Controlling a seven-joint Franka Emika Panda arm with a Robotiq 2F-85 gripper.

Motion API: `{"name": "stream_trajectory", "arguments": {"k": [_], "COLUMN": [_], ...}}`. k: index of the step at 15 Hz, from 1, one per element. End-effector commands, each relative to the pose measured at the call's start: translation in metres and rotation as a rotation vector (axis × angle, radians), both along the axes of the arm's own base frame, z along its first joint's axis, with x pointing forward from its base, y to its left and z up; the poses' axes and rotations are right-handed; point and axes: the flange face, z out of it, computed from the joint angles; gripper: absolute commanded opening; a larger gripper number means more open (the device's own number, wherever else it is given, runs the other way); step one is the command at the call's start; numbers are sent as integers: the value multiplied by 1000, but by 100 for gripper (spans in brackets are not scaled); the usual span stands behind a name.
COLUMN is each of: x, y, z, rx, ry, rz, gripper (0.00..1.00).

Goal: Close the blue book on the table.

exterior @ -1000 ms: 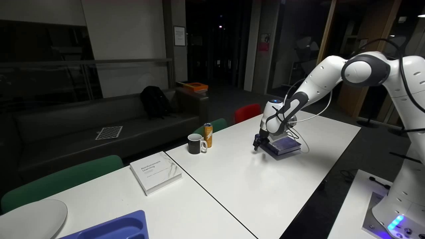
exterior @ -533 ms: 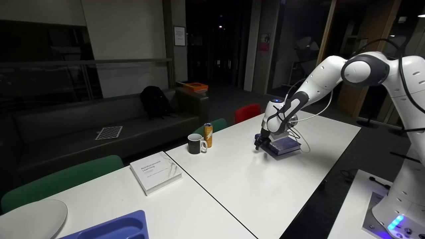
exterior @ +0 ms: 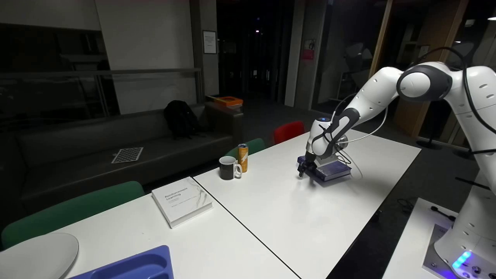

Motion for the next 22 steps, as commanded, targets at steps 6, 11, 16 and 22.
{"name": "stream_trajectory", "arguments": {"k": [6, 11, 16, 22], "x": [-4, -7, -11, -18], "y": [-8, -12, -17, -24], "z": [0, 1, 1, 0], "rx": [-1, -4, -7, -13], "ry": [-9, -10, -10, -3], "rz": [-65, -104, -130, -152], "gripper": [100, 100, 100, 100]}}
